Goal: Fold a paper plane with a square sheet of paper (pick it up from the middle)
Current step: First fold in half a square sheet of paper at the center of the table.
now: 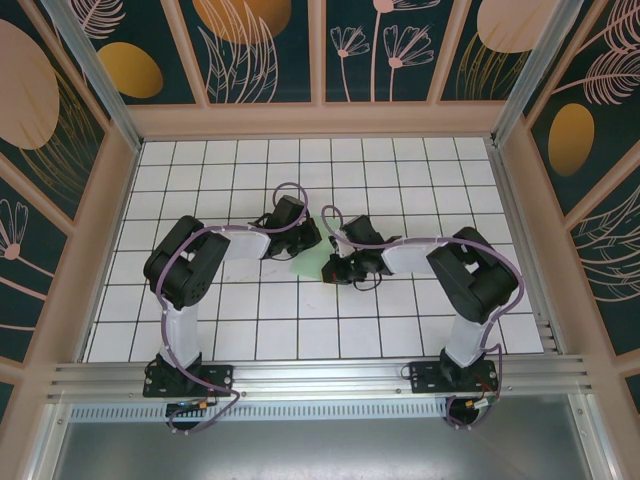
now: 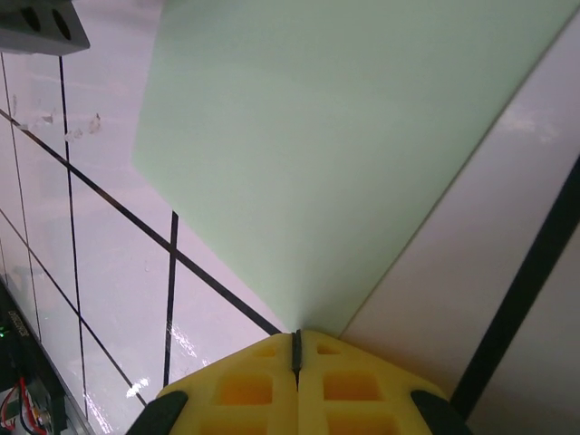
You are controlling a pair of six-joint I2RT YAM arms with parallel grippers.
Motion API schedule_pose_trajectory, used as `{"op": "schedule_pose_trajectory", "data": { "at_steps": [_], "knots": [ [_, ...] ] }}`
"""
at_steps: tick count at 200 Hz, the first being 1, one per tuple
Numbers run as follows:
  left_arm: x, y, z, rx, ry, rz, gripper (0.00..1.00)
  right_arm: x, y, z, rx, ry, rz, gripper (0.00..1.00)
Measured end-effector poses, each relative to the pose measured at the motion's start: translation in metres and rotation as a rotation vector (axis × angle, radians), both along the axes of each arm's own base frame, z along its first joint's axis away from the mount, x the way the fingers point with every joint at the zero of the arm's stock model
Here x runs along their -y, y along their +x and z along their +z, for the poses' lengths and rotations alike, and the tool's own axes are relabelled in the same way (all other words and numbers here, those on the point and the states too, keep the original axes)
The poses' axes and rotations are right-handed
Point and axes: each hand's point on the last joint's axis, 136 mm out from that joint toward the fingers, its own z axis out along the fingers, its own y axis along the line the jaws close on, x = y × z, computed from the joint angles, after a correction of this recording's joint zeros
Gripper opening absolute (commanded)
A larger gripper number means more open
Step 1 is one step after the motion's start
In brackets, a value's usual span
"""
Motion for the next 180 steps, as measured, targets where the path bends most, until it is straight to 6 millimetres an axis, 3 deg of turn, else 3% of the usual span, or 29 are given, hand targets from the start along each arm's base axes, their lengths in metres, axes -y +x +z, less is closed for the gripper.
{"op": "schedule_pose_trajectory", "data": {
  "at_steps": [38,59,70,89,106,139,180],
  "knots": [
    [0.002,0.001,0.009,-0.011,0.007,-0.02,0.12,0.009,0.019,0.018,0.058,-0.014,-0.081,0.0],
    [0.0,0.009,0.038,0.028,-0.023,-0.018,0.21,0.014,0.049,0.036,0.125,-0.015,-0.171,0.0],
    [-0.006,0.018,0.058,0.065,-0.048,-0.003,0.25,0.016,0.067,0.045,0.163,-0.03,-0.222,0.05],
    [-0.026,0.033,0.091,0.13,-0.079,0.044,0.31,0.015,0.097,0.056,0.223,-0.065,-0.288,0.14],
    [-0.048,0.04,0.105,0.161,-0.081,0.09,0.35,0.009,0.123,0.058,0.257,-0.096,-0.332,0.22],
    [-0.088,0.036,0.087,0.133,-0.024,0.167,0.45,0.006,0.151,0.036,0.251,-0.181,-0.382,0.33],
    [-0.107,0.014,0.06,0.073,0.041,0.181,0.58,0.008,0.159,0.006,0.207,-0.27,-0.391,0.39]
  ]
}}
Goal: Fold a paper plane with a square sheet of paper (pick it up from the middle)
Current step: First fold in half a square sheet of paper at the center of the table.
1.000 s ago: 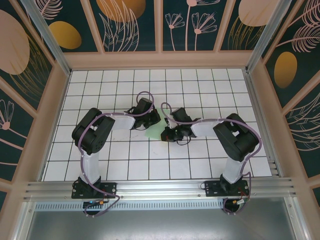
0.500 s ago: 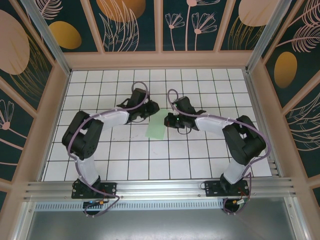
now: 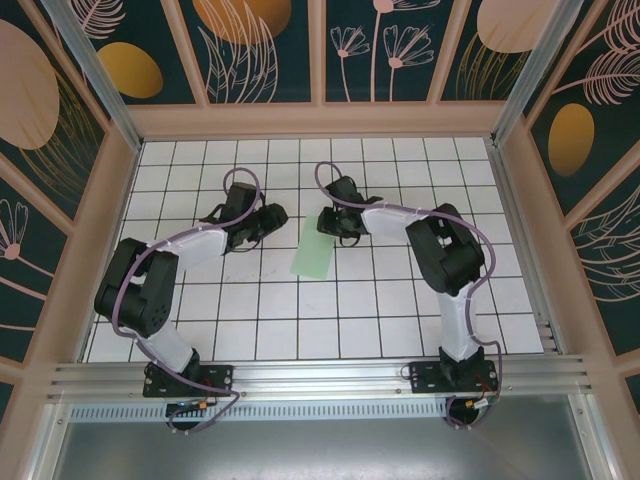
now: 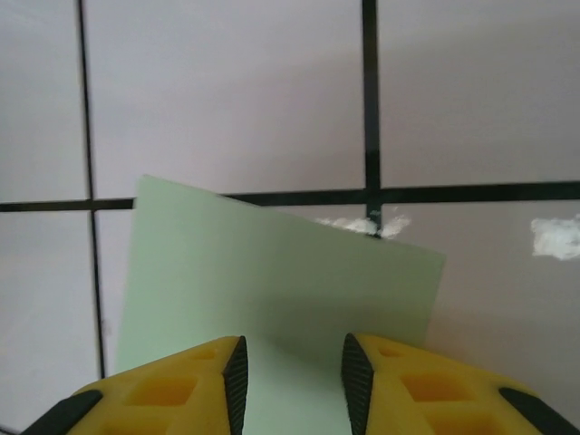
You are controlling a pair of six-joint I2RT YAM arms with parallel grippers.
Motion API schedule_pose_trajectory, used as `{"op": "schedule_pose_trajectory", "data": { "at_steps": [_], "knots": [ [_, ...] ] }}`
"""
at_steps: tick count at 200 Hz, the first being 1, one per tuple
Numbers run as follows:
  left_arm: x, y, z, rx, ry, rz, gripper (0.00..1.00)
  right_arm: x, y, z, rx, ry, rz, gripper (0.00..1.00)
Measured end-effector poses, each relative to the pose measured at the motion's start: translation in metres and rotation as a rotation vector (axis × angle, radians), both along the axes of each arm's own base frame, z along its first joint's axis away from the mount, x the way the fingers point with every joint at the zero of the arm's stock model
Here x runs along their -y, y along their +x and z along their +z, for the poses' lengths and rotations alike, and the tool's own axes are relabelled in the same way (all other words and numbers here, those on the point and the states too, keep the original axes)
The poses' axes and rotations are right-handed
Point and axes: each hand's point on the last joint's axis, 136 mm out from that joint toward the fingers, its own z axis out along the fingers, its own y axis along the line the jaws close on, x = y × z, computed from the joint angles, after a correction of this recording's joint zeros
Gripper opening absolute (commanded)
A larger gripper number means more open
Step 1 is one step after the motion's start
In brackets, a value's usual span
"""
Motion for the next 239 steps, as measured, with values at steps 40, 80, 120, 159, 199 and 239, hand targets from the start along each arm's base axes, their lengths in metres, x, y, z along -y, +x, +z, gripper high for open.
{"op": "schedule_pose_trajectory", "data": {
  "at_steps": [40,80,120,159,199,239],
  "knots": [
    [-0.002,-0.016,-0.008,-0.028,-0.008,-0.021,0.65,-0.011,0.01,0.001,0.019,0.001,0.038,0.39],
    [0.003,-0.045,-0.016,-0.077,-0.069,-0.072,0.73,-0.016,0.011,0.001,0.03,0.008,0.096,0.39],
    [0.017,-0.072,-0.024,-0.141,-0.143,-0.122,0.76,-0.014,0.012,-0.002,0.019,0.049,0.094,0.39],
    [0.046,-0.092,-0.021,-0.165,-0.173,-0.201,0.73,-0.013,0.013,-0.001,0.007,0.104,0.078,0.38],
    [0.053,-0.098,-0.025,-0.187,-0.176,-0.211,0.72,-0.013,0.014,-0.001,0.0,0.132,0.071,0.38],
    [0.055,-0.101,-0.035,-0.214,-0.164,-0.218,0.72,-0.014,0.014,-0.001,0.003,0.146,0.071,0.37]
  ]
}}
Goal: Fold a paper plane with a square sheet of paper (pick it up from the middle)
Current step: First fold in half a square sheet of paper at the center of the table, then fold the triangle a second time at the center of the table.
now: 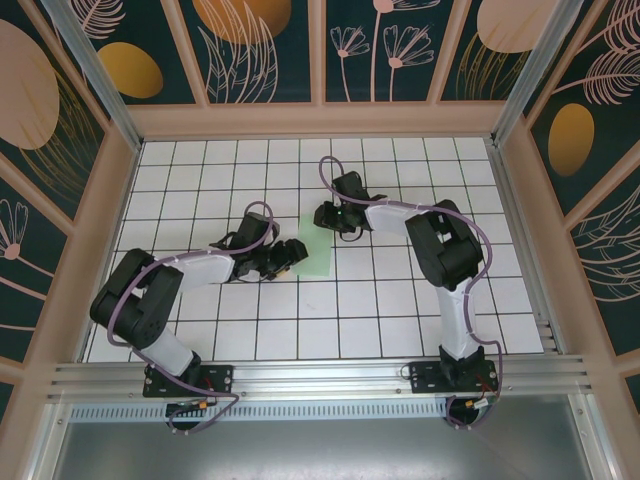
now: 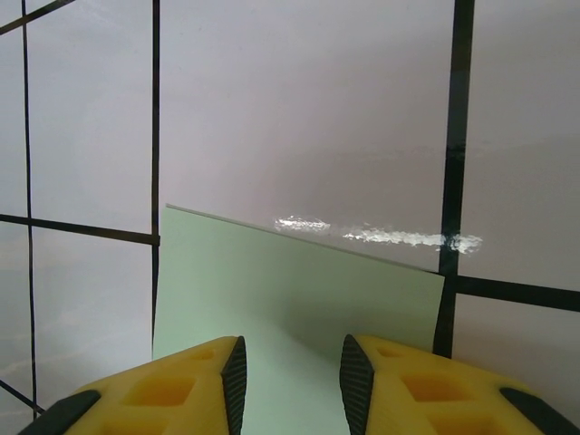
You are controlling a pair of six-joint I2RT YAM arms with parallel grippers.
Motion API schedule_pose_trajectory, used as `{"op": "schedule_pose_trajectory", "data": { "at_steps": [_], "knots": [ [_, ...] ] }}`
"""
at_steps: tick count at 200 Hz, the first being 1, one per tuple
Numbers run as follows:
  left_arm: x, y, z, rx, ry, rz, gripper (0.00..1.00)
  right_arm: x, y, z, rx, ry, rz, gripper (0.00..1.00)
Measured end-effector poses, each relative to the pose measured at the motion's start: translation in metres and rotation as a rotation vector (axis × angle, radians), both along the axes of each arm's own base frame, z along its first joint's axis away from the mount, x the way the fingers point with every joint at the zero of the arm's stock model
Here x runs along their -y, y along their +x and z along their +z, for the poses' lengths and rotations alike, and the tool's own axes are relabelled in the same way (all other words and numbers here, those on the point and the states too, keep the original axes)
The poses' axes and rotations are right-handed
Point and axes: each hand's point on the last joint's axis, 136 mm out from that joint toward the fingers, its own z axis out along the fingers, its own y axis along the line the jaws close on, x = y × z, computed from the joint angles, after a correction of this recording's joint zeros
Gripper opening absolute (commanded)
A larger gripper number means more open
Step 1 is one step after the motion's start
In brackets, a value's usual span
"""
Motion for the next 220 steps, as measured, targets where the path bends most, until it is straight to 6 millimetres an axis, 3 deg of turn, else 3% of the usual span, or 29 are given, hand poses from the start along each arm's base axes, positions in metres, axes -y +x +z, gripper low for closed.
{"op": "schedule_pose_trajectory", "data": {
  "at_steps": [132,220],
  "knots": [
    [0.009,0.004,0.002,-0.005,-0.032,-0.025,0.7,0.001,0.001,0.0,0.0,0.011,0.001,0.32],
    [0.026,0.024,0.032,0.085,-0.096,-0.061,0.7,0.002,0.001,-0.002,-0.001,0.018,0.001,0.3]
  ]
}}
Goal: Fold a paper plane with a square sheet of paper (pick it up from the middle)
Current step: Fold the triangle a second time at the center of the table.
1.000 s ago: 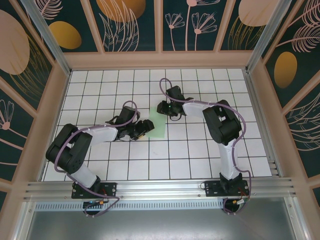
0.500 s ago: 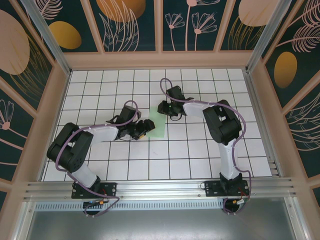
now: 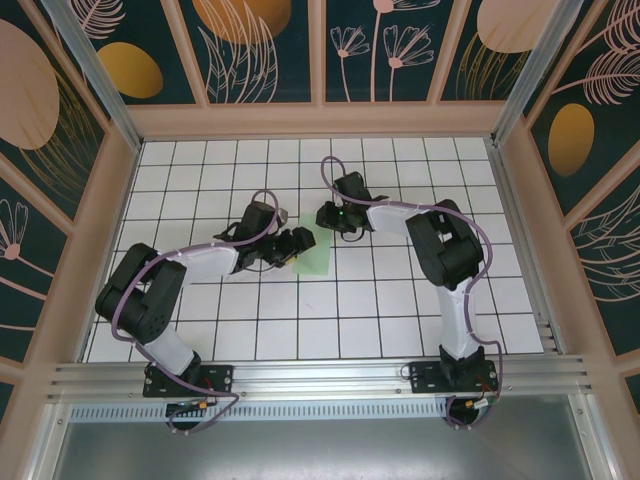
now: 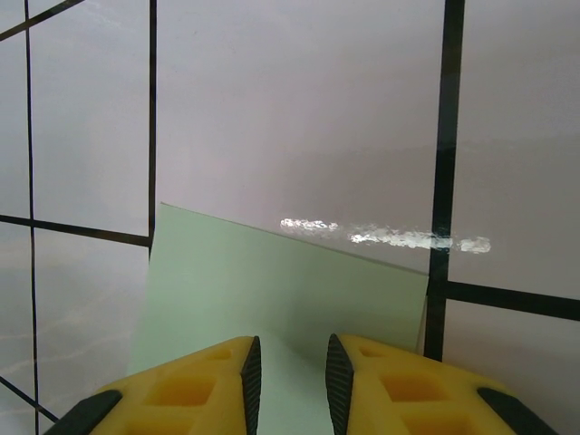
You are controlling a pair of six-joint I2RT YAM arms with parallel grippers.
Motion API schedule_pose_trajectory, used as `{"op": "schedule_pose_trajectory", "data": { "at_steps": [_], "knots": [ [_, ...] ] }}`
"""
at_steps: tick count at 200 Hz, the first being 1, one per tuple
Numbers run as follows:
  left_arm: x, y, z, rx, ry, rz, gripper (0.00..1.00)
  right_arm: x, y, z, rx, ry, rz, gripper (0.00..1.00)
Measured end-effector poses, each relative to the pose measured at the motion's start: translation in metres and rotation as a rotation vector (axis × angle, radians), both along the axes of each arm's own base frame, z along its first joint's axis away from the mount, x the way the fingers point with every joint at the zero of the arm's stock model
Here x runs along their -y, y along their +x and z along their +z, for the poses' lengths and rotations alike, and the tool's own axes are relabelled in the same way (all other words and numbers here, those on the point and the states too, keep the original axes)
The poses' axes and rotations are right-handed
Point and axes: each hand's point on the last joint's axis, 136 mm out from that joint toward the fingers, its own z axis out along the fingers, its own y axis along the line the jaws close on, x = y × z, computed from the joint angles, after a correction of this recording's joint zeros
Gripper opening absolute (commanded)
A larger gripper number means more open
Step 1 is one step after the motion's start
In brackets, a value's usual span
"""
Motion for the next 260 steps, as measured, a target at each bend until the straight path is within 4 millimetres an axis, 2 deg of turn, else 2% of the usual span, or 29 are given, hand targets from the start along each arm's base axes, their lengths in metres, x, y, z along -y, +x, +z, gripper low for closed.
{"op": "schedule_pose_trajectory", "data": {
  "at_steps": [31,59,104,144,185,219,260],
  "knots": [
    [0.006,0.008,0.005,0.023,-0.014,-0.012,0.69,0.0,0.0,0.0,0.001,0.006,0.002,0.29],
    [0.007,0.006,0.0,0.009,-0.014,-0.019,0.69,0.0,0.0,0.0,0.002,0.008,0.002,0.27],
    [0.011,0.009,0.004,0.029,-0.037,-0.03,0.68,0.002,0.0,0.0,-0.009,0.022,0.002,0.23],
    [0.012,0.014,-0.013,0.005,-0.017,-0.024,0.64,0.002,-0.001,0.0,-0.011,0.057,0.015,0.19],
    [0.01,0.016,-0.022,-0.004,0.007,-0.007,0.64,0.0,-0.003,0.006,-0.021,0.132,0.063,0.28],
    [0.008,0.02,-0.023,0.007,0.021,0.011,0.6,0.0,-0.023,0.014,-0.053,0.169,0.122,0.35],
    [0.005,0.023,-0.024,0.015,0.037,0.031,0.53,0.015,-0.058,0.036,-0.061,0.204,0.144,0.36]
  ]
}}
